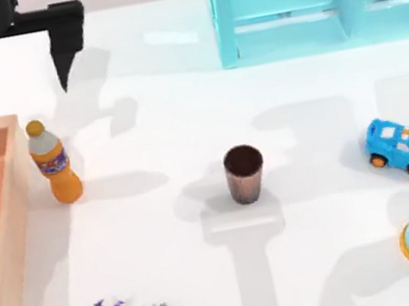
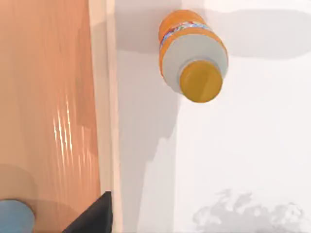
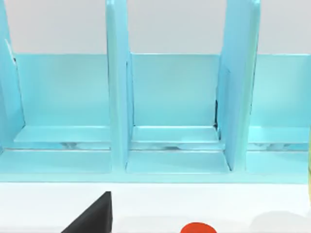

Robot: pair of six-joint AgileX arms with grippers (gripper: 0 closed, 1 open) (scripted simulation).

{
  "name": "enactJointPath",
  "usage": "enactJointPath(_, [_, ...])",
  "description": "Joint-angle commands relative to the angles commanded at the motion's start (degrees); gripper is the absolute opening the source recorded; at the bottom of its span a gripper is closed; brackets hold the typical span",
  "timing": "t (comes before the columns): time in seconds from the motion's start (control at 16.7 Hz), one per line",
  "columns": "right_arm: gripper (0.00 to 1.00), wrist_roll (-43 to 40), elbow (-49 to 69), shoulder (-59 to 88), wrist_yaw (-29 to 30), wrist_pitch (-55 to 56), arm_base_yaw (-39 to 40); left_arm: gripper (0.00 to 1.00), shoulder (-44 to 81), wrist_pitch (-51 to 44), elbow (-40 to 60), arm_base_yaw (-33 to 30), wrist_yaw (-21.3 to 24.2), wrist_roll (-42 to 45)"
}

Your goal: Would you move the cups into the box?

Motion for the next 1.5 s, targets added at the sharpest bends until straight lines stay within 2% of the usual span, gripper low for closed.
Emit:
enactJointPath(0.36, [1.00,0.0,0.0,0.0,0.0,0.0,0.0,1.00,21.6,-4.3,27.7,-20.2,0.5,-19.4])
enactJointPath(0.54, [1.00,0.0,0.0,0.0,0.0,0.0,0.0,1.00,28.7,-5.7,35.7,-26.8,0.7,-25.8])
enactJointPath(0.66, [1.00,0.0,0.0,0.0,0.0,0.0,0.0,1.00,30.9,-6.2,37.9,-28.9,0.8,-27.7])
enactJointPath(1.14, [1.00,0.0,0.0,0.0,0.0,0.0,0.0,1.00,30.7,-4.5,35.9,-28.9,0.8,-27.9])
enactJointPath(1.5, [1.00,0.0,0.0,0.0,0.0,0.0,0.0,1.00,26.0,9.3,17.1,-28.9,0.8,-27.8])
